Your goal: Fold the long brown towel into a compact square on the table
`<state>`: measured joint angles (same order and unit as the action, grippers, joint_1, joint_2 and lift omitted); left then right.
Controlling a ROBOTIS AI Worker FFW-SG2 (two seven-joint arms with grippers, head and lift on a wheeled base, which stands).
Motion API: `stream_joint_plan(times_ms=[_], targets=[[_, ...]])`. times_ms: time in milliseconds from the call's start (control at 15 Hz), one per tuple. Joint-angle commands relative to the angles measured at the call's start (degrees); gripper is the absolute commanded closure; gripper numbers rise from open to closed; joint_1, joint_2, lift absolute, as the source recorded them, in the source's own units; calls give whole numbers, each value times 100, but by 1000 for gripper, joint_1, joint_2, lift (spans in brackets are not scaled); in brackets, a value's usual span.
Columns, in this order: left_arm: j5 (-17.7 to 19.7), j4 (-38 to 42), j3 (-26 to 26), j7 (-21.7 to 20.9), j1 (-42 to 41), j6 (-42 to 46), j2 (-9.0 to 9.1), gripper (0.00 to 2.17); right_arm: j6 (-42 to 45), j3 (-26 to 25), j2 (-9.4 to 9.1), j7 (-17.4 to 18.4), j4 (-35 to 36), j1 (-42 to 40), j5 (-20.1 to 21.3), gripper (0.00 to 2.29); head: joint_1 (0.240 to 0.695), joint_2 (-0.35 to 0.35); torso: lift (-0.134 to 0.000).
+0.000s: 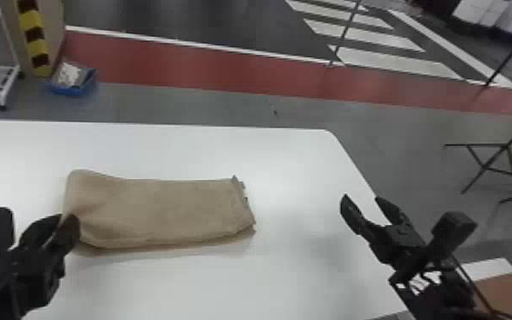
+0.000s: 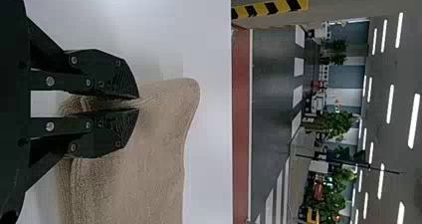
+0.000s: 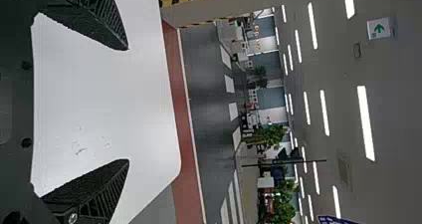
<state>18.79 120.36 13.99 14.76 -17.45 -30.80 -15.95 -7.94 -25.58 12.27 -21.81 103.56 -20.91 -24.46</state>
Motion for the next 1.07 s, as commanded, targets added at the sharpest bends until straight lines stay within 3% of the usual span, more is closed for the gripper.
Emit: stream_joint_plan(times_ms=[0,133,333,467,800,1000], targets=[[-78,347,-133,-8,-189,-10,-58,36,-98,97,-14,10,103,0,3,80,695,-334,-128],[-289,593,-248,18,-277,113,-58,29,-415,185,-67,19,182,87,11,80,695,-323,-128],[-289,453,-204,0,92,113,-49,110,-872,528,-84,160,191,342,64,83,695,-275,-128],[-289,154,-19,-114,409,96,-31,360,-1399,809,-84,169,191,580,73,110,695,-248,-128],[-297,-215,183,-545,787,-449,-23,1349,-3737,1486,-84,186,560,1441,337,211,695,-178,-128],[-297,-206,139,-782,717,-537,-110,1359,-3983,1706,-120,318,568,1608,548,215,695,-144,-128]])
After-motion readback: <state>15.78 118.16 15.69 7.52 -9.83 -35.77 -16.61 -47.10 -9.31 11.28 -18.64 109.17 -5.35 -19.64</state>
